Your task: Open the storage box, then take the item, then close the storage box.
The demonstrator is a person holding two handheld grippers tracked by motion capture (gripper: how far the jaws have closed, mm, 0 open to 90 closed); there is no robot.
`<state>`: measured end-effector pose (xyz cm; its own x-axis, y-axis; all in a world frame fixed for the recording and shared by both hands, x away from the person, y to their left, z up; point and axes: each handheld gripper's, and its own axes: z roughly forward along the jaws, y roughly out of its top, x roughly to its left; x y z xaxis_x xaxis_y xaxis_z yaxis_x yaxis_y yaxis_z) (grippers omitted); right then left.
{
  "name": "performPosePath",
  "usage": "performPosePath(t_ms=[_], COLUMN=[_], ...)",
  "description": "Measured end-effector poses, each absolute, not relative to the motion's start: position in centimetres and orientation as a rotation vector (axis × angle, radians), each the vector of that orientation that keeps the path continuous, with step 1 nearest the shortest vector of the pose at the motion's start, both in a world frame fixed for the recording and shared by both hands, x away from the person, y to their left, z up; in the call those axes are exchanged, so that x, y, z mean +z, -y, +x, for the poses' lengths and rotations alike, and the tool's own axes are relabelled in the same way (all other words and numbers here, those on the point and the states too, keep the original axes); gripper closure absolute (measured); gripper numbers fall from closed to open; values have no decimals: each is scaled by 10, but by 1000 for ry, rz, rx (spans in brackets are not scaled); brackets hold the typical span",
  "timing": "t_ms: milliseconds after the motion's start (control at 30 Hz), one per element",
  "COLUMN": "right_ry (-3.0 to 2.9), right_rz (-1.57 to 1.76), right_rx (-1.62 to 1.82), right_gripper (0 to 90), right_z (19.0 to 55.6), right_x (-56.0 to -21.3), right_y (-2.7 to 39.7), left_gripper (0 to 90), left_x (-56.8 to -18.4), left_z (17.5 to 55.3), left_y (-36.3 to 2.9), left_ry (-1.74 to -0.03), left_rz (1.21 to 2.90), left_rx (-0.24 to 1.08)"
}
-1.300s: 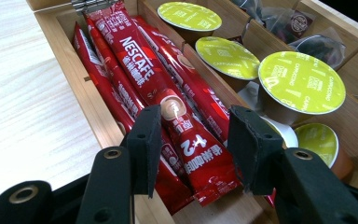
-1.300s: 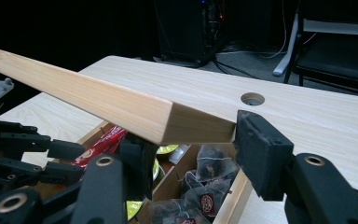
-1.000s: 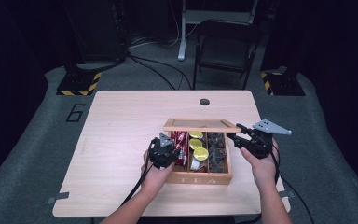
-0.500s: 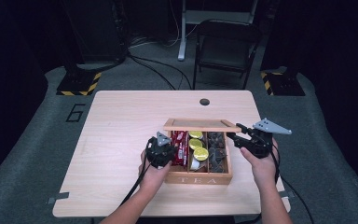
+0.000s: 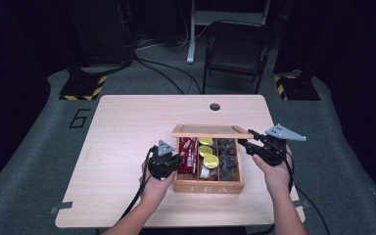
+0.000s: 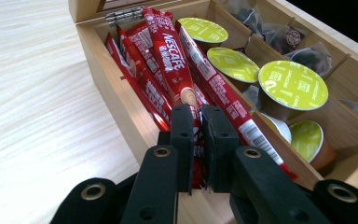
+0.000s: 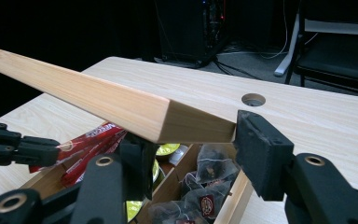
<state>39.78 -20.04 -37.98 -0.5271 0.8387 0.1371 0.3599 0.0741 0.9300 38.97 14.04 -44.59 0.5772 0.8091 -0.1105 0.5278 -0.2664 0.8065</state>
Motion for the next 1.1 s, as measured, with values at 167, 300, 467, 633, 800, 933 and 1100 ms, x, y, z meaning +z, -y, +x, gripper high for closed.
performPosePath(t_ms=[167,300,467,633,800,933,1100], right_ry=[-1920,-1919,-1920,-1919,-1920,-1917,-1921], right_rz=[1182,1180,1182,1185,1184,1184,1185], right_rx=[1451,1449,1448,1448,1448,1448,1446], right_gripper=[488,488,488,488,488,487,487], right_z=[398,398,398,398,398,397,397], right_x=[-380,-380,-380,-380,-380,-380,-381], right_y=[200,200,200,200,200,200,200], left_gripper=[835,835,835,835,834,834,834], left_x=[-445,-444,-444,-442,-441,-441,-442], left_z=[385,379,373,370,368,366,364], left_y=[-151,-164,-182,-197,-211,-221,-235], left_ry=[-1062,-1064,-1082,-1105,-1121,-1129,-1147], left_rz=[1945,1927,1912,1894,1892,1894,1874], left_rx=[410,401,401,417,437,457,462])
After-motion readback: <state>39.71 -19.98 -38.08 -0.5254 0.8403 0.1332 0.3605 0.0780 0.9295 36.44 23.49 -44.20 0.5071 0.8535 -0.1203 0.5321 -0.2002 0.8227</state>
